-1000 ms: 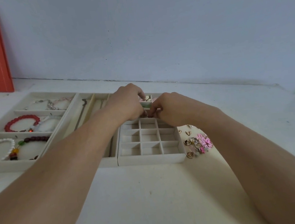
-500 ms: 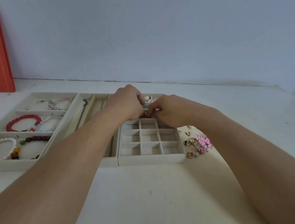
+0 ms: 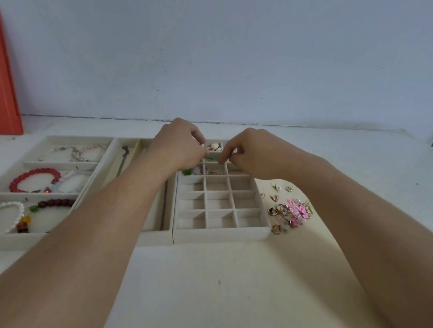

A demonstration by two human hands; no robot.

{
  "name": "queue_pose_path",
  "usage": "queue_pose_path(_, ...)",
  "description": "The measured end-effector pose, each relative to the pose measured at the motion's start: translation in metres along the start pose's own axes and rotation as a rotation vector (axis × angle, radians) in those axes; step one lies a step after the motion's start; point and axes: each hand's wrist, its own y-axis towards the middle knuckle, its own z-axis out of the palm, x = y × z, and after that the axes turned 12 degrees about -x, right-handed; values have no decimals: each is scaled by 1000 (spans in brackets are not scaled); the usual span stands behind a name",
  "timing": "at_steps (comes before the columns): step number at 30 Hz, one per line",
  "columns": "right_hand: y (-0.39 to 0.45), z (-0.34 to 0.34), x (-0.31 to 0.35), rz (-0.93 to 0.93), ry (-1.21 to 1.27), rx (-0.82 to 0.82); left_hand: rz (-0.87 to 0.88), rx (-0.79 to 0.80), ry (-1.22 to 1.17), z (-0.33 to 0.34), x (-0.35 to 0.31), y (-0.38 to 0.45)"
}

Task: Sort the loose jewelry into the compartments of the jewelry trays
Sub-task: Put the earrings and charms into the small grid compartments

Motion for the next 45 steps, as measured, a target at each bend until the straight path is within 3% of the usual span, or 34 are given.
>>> queue_pose_path(7, -5, -53, -32, 39, 149, -253, 24, 25, -105, 2, -8, -7)
queue_pose_path(14, -34, -39, -84, 124, -21, 21, 83, 122, -183, -3, -33, -19)
queue_pose_path(22, -50, -27, -107, 199, 44, 53, 148, 195, -189, 20, -59, -31)
queue_pose_path(26, -54, -35, -108, 178, 4, 69, 195, 241, -143, 28, -74, -33)
queue_pose_path(29, -58, -50, -107, 161, 0, 88, 279, 371, -45, 32, -87, -38)
queue_pose_path(33, -67, -65, -102, 125, -15, 236, 378, 522, 119, 38, -96, -48)
queue_pose_path(36, -68, -61, -97, 73, -32, 315, 410, 547, 208, 41, -99, -54)
queue_pose_path(45, -65, -54, -96, 79, -23, 242, 374, 521, 52, 33, -93, -55)
